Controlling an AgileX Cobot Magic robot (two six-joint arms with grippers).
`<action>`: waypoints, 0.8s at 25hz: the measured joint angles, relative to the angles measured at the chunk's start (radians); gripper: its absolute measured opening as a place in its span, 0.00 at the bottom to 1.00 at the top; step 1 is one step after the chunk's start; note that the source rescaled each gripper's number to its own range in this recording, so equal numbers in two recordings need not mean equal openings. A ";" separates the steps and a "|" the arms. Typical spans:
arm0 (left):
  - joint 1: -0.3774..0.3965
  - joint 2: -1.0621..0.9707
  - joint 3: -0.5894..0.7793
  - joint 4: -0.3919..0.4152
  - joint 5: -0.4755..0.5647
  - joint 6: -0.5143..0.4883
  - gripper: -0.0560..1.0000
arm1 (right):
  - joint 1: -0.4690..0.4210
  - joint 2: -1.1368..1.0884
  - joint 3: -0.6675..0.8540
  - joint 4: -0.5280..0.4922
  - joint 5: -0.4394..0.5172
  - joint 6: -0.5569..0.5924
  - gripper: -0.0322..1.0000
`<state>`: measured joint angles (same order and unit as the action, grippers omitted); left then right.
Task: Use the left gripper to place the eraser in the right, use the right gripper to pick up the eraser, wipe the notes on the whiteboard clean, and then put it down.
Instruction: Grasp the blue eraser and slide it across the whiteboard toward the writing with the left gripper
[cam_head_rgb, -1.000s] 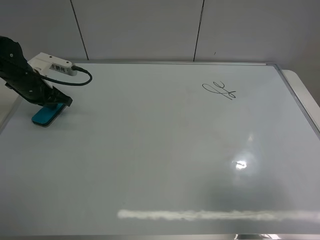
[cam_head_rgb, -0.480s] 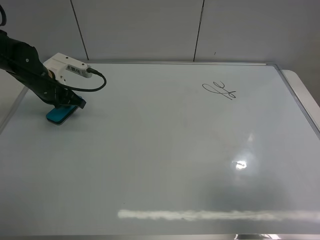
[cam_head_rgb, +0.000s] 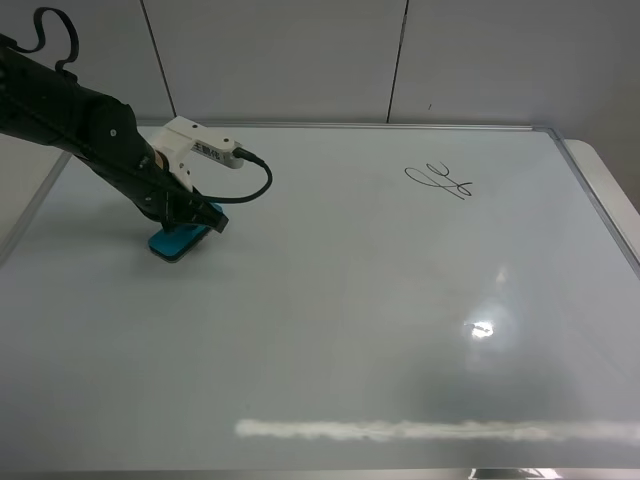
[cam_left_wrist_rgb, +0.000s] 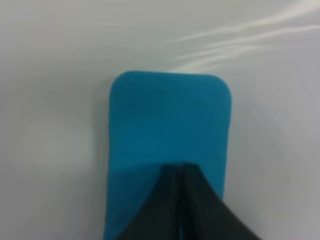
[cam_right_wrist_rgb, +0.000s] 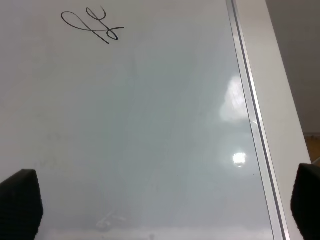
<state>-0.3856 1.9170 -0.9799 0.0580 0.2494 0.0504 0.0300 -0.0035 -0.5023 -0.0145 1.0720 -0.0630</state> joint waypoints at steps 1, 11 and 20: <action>-0.028 0.001 0.000 -0.008 -0.001 -0.005 0.05 | 0.000 0.000 0.000 0.000 0.000 0.000 1.00; -0.277 0.058 -0.041 -0.155 -0.072 -0.022 0.05 | 0.000 0.000 0.000 0.000 0.000 0.000 1.00; -0.427 0.241 -0.336 -0.181 0.009 -0.075 0.05 | 0.000 0.000 0.000 0.000 0.000 0.000 1.00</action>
<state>-0.8129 2.1577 -1.3156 -0.1234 0.2586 -0.0249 0.0300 -0.0035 -0.5023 -0.0145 1.0720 -0.0630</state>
